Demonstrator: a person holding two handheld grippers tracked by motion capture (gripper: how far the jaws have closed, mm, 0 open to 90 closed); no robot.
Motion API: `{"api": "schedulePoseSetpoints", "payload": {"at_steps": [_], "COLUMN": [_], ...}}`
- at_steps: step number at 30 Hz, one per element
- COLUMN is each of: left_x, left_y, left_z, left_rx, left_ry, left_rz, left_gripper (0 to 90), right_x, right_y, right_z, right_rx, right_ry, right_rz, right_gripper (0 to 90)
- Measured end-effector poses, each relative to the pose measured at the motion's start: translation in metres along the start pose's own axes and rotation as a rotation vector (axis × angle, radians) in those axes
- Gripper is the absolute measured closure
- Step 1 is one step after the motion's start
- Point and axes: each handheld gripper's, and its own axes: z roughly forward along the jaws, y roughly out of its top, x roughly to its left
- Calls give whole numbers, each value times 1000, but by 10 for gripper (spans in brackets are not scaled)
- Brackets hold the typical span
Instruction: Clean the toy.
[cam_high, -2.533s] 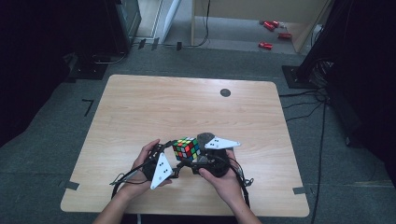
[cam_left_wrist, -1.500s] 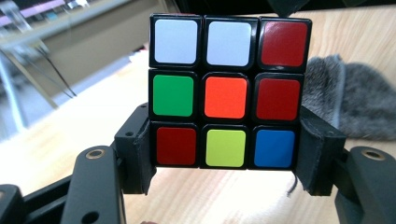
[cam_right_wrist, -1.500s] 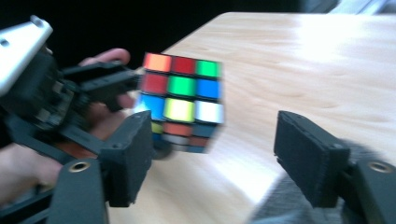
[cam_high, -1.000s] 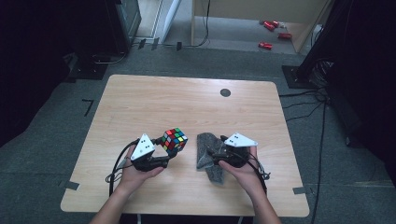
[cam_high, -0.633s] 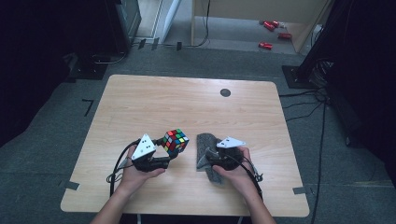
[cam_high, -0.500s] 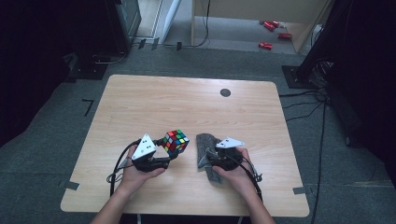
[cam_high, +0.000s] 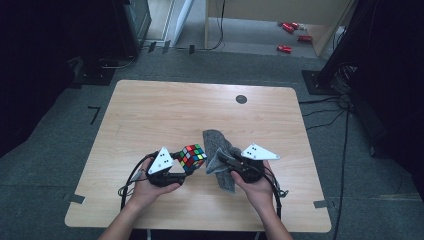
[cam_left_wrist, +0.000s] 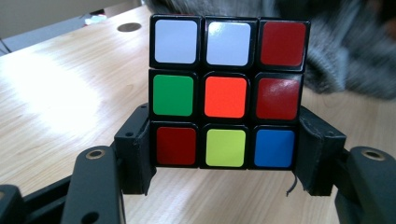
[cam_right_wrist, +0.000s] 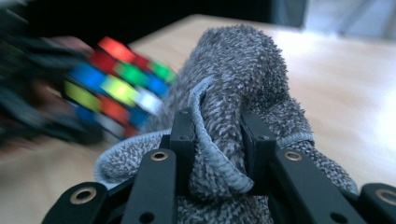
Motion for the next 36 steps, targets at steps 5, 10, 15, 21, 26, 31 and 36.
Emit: {"api": "schedulePoseSetpoints", "payload": {"at_steps": [5, 10, 15, 21, 26, 31, 36], "left_x": [-9, -21, -18, -17, -22, -25, -22], "left_y": [1, 5, 9, 10, 10, 13, 14], "left_z": [3, 3, -5, -7, 0, -4, -7], "left_rx": [3, -18, -60, -59, -24, -51, -61], "left_ry": [-29, -51, -51, -49, -38, -41, -37], "left_rz": [46, 102, 78, 80, 94, 101, 87], "left_gripper": [349, 350, 350, 349, 349, 350, 349], "right_x": [24, 36, 20, 7, 20, 33, 14], "right_y": [15, 16, 6, 1, 8, 15, 3], "right_z": [-8, -3, 1, 4, 1, -1, 2], "right_rx": [-89, -93, -106, -44, -48, -76, -55], "right_ry": [125, 201, 172, 103, 121, 130, 90], "right_rz": [-9, 0, 102, 138, 104, 55, 139], "right_gripper": [712, 710, 713, 712, 708, 701, 703]}}
